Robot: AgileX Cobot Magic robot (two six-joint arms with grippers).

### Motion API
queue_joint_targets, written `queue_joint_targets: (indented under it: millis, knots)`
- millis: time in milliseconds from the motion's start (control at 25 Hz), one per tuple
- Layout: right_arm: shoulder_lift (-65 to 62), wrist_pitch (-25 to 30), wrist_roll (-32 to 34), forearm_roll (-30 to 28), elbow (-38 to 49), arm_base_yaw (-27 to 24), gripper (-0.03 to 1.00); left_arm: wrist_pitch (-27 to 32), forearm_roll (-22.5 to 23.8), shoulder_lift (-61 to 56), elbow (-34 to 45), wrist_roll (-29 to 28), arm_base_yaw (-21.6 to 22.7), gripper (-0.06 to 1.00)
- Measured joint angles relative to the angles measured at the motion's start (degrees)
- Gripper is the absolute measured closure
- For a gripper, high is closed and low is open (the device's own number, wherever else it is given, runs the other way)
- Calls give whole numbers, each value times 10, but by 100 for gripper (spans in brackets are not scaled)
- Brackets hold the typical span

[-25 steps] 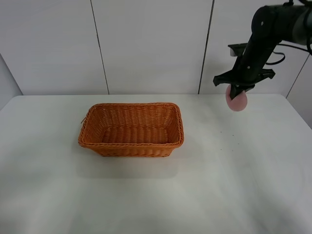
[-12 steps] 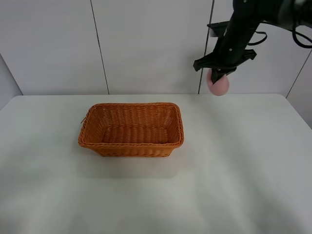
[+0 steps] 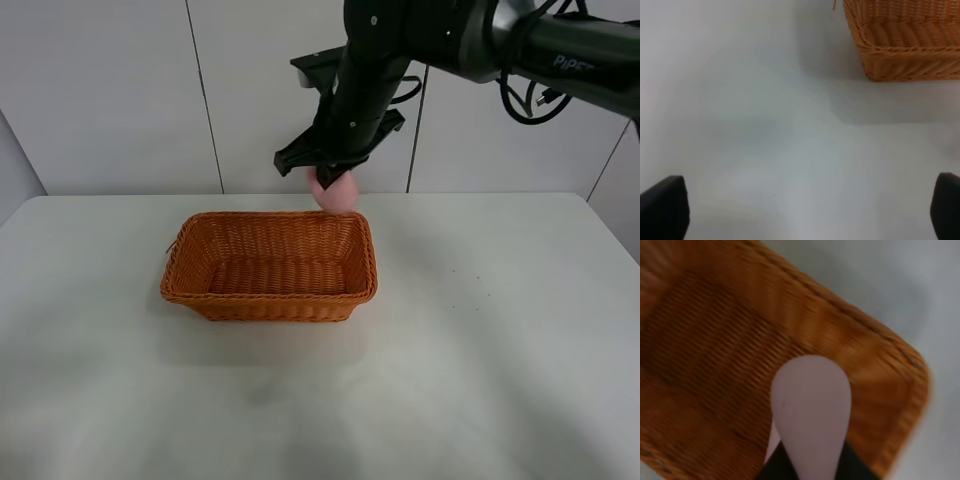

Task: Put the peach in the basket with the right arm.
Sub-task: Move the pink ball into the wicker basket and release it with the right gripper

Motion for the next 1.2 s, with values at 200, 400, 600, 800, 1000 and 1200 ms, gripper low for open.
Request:
queue_joint_targets:
  millis: [200,400,600,800,1000,1200]
  knots:
    - [59,-73,1,0,0,38,97,0,0,0,0,0,0,-5]
    - [132,-139,1,2,0,47,96,0,0,0,0,0,0,-5]
    - [171,-148,12,3,0,47,68,0,0,0,0,0,0,-5]
    - [172,-153,16,6,0,47,32,0,0,0,0,0,0,-5]
    - [166,-134,16,18,-14,44,28,0,0,0,0,0,0,-5]
    - [153,-21,14,18,-134,32,28,0,0,0,0,0,0,-5]
